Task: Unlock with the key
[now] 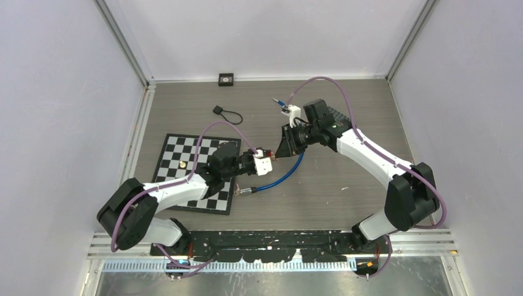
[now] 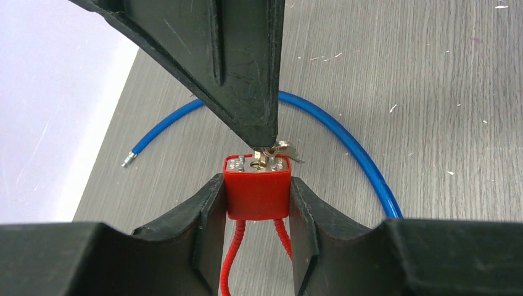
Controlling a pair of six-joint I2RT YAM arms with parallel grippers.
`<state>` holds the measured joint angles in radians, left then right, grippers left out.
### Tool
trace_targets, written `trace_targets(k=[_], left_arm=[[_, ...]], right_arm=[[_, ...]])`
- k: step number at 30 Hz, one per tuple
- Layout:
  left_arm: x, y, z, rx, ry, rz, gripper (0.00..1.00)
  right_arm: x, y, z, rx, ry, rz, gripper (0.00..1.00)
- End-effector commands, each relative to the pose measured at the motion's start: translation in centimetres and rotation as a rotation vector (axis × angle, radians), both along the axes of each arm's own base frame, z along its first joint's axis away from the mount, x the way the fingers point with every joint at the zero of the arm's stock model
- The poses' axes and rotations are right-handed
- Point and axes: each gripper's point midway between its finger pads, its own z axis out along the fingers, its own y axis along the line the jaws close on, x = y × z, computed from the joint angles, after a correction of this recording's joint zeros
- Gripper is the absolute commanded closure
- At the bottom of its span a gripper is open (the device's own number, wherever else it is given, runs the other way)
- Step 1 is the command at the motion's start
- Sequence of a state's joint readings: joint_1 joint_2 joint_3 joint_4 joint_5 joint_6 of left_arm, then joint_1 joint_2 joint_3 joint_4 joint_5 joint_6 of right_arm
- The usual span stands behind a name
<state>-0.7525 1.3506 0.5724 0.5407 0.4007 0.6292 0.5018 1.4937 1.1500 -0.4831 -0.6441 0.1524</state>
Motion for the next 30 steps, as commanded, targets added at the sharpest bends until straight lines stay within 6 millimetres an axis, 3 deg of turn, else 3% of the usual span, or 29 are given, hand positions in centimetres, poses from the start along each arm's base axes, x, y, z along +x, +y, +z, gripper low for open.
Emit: trace_targets(k=[1, 16, 21, 30], left_arm=[[0.8, -0.8, 4.3, -0.084, -0.087, 0.002, 1.0], [1.0, -1.2, 4.0, -0.083, -0.085, -0.005, 1.0], [0.9, -1.4, 4.8, -0.11, -0.087, -0.01, 1.0], [-1.8, -2.8, 5.2, -0.18, 0.011, -0.152, 1.0]], right_arm=[[0.5, 0.7, 0.7, 0.043, -0.009, 0.006, 0.78], [0.9, 1.2, 0.1, 0.063, 0.037, -0.03, 0.99], [1.4, 1.2, -0.7, 0.053, 0.039, -0.06, 1.0], [0.9, 1.9, -1.0, 0.019, -0.066, -0.007, 1.0]])
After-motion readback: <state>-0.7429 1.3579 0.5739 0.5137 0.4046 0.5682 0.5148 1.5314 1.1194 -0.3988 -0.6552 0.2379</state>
